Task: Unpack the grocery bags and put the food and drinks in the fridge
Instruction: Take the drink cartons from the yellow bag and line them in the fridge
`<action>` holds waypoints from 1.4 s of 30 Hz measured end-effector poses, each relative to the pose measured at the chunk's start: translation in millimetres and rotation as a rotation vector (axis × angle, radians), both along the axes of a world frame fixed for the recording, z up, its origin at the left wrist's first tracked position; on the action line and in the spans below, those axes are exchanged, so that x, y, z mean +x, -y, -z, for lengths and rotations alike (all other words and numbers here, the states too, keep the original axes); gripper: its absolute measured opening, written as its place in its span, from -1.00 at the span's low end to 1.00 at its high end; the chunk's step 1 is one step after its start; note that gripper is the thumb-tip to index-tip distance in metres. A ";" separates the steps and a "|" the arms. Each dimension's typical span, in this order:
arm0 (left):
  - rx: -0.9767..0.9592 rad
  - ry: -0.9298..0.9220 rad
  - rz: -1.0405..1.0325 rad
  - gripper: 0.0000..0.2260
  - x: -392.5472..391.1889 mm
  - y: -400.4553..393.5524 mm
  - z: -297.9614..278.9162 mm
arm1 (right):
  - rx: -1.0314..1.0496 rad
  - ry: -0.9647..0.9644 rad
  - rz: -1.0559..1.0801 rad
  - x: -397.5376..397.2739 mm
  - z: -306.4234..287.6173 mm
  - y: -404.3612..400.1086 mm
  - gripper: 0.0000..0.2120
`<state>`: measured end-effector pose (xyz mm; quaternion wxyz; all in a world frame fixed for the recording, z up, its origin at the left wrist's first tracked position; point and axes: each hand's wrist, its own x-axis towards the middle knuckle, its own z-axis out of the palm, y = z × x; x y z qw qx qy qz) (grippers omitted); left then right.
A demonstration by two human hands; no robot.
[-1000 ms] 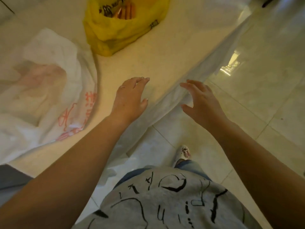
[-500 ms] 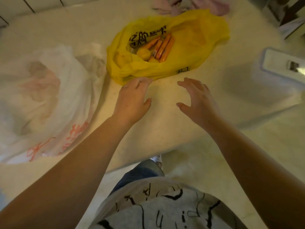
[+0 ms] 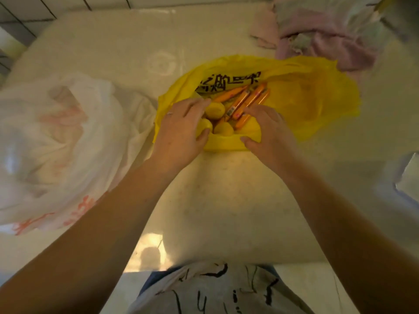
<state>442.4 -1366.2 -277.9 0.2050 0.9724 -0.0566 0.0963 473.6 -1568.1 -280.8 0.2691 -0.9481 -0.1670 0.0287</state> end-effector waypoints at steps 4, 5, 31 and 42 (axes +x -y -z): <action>-0.036 0.015 -0.143 -0.50 4.1 4.3 -0.7 | 0.031 0.014 -0.151 36.3 3.3 -5.5 -0.46; -0.044 -0.001 -0.165 -0.50 4.7 6.4 -0.3 | 0.049 0.027 -0.190 44.4 6.0 -7.2 -0.47; -0.237 -0.390 -0.385 0.11 55.0 -56.9 41.3 | -0.169 -0.075 -0.741 184.4 63.0 -121.9 -0.39; 0.177 -0.429 -0.253 -0.52 68.2 -44.5 36.4 | -0.355 -0.064 -0.810 188.0 71.5 -130.5 -0.58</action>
